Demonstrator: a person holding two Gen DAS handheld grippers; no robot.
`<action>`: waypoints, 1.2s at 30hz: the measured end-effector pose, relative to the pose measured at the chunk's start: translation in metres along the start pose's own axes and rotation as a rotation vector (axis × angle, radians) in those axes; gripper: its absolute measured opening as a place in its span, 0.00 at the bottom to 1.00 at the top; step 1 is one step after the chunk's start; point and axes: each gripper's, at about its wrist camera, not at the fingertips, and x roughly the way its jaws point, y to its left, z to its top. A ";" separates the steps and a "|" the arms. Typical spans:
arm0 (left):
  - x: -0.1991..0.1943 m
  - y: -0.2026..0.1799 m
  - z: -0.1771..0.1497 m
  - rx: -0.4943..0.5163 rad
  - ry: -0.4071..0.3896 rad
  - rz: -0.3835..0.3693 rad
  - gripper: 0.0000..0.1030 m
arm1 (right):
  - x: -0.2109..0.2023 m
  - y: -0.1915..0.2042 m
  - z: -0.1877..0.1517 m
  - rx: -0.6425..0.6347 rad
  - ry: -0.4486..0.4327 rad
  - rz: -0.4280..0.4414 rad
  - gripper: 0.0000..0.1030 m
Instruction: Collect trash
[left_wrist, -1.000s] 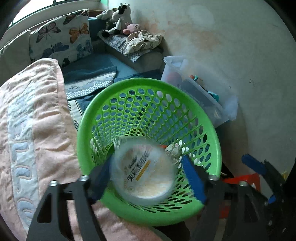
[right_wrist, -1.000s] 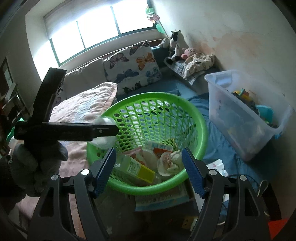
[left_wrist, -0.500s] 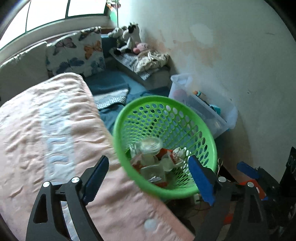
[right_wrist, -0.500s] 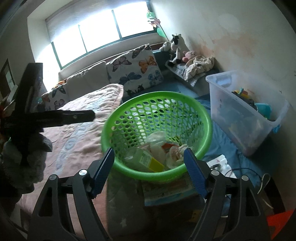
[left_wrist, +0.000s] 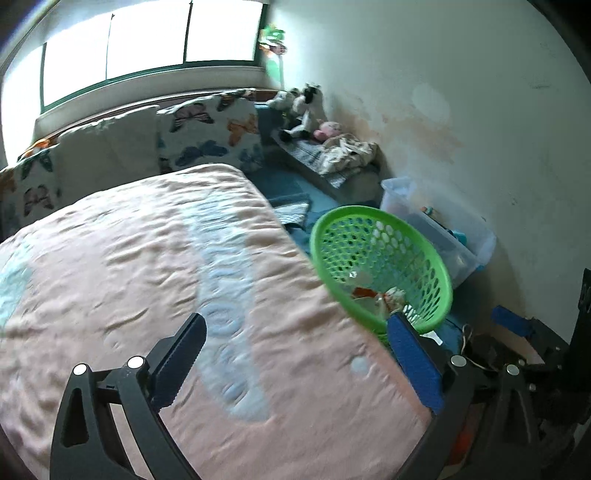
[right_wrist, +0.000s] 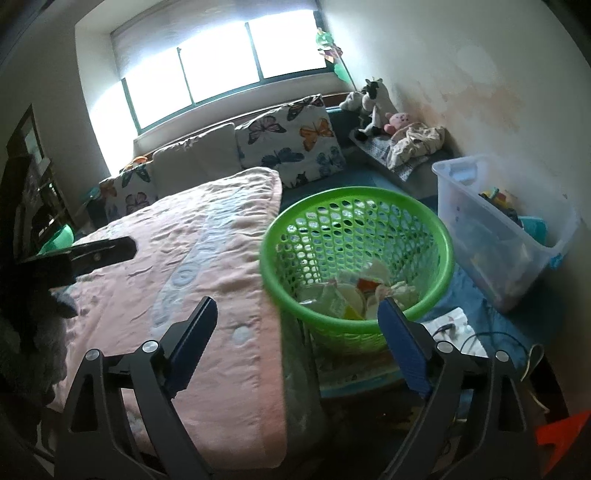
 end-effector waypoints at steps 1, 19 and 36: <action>-0.005 0.004 -0.005 -0.007 -0.005 0.013 0.93 | -0.001 0.005 -0.001 -0.006 -0.001 0.002 0.87; -0.078 0.050 -0.067 -0.100 -0.090 0.202 0.93 | -0.004 0.059 -0.023 -0.072 0.044 0.066 0.92; -0.101 0.062 -0.100 -0.123 -0.119 0.309 0.93 | -0.006 0.083 -0.028 -0.109 0.047 0.093 0.94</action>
